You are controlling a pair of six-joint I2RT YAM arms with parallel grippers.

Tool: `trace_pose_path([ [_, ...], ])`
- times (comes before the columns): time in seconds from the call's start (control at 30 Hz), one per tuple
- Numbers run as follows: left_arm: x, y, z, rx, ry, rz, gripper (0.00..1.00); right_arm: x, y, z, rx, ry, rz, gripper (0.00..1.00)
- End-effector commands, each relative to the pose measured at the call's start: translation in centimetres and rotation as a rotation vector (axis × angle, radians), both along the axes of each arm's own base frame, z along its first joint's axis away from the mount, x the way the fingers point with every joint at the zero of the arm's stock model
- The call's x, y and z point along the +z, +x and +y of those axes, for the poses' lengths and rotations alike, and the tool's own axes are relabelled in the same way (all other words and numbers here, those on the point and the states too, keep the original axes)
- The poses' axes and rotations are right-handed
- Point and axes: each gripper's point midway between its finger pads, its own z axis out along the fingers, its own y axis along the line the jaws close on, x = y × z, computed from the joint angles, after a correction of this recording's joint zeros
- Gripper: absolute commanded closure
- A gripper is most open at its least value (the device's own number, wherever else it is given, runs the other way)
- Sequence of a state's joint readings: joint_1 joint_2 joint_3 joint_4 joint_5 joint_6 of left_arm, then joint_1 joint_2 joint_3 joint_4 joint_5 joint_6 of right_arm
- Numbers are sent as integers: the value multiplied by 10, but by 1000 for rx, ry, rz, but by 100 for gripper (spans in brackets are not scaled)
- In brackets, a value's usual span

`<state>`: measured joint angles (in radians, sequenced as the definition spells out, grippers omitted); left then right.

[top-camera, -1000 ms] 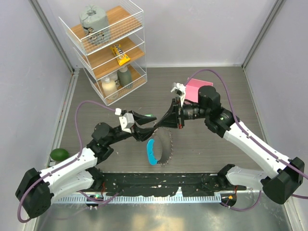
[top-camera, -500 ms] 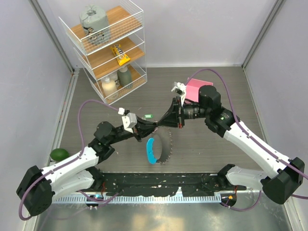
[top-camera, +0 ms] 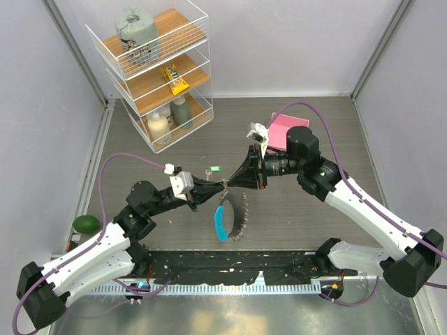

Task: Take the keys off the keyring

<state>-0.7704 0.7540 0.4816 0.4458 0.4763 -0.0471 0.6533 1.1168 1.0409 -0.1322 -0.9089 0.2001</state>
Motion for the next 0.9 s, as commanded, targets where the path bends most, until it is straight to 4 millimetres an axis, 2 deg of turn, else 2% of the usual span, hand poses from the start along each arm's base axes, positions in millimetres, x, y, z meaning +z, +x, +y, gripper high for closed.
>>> trace_pose_path([
  [0.0, 31, 5, 16, 84, -42, -78, 100, 2, 0, -10, -28, -2, -38, 83],
  [0.07, 31, 5, 19, 93, -26, -105, 100, 1, -1, -10, -29, -3, -43, 76],
  [0.13, 33, 6, 21, 102, -24, -120, 100, 0, -2, -11, -28, -1, -50, 63],
  [0.2, 36, 5, 21, 100, -26, -134, 100, -1, -2, -12, -31, 4, -59, 58],
  [0.37, 40, 2, 18, 72, -23, -151, 100, 4, -1, -16, -64, 22, -101, 57],
  [0.53, 43, -2, 12, 31, -20, -130, 100, 18, 5, -23, -144, 73, -174, 57],
  [0.7, 49, -9, 8, -19, -14, -108, 100, 18, 14, -26, -218, 111, -209, 57],
  [0.87, 43, -6, 5, -24, 92, -18, 100, 20, 16, -23, -228, 175, -204, 56],
])
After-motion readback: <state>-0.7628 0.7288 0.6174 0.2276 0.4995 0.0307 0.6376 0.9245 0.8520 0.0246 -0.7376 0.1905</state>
